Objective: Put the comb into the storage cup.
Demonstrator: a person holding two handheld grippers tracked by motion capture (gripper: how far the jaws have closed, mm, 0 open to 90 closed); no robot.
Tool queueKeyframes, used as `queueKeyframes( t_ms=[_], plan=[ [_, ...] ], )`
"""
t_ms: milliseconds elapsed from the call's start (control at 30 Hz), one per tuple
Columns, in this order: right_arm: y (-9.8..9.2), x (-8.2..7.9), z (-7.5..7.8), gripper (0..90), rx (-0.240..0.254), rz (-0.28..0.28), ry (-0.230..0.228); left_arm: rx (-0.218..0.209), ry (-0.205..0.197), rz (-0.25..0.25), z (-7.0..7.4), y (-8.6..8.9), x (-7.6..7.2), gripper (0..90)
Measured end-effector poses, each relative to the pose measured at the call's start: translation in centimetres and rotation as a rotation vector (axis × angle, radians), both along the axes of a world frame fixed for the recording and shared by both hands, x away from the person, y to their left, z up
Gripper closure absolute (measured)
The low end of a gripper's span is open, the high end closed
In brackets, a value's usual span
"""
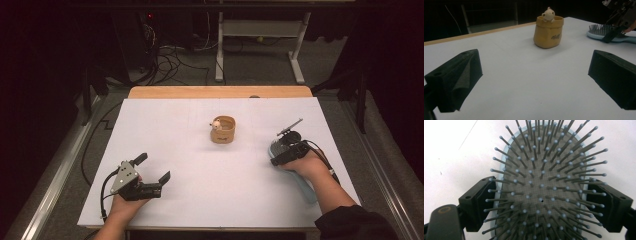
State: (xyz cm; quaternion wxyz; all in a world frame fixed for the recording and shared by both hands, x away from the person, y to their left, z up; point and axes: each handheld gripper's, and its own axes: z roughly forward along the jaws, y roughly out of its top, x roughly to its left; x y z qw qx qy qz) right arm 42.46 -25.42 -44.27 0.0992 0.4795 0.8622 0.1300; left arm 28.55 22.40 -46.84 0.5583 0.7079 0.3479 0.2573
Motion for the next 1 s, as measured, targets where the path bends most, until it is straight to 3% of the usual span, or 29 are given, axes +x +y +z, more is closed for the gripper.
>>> queueKeyframes(
  t_ms=[767,900,1000],
  plan=[
    [0.54,0.02,0.32,19.9,-0.024,-0.044,0.019,0.000,-0.002,0.000,0.06,0.04,-0.02,0.1],
    [0.68,-0.17,0.49,20.2,-0.037,-0.018,0.001,0.001,0.000,0.000,0.00,-0.01,0.05,0.1],
    [0.48,-0.33,0.87,20.2,-0.020,-0.012,-0.007,0.003,0.000,-0.002,-0.01,-0.06,0.04,0.1]
  ],
)
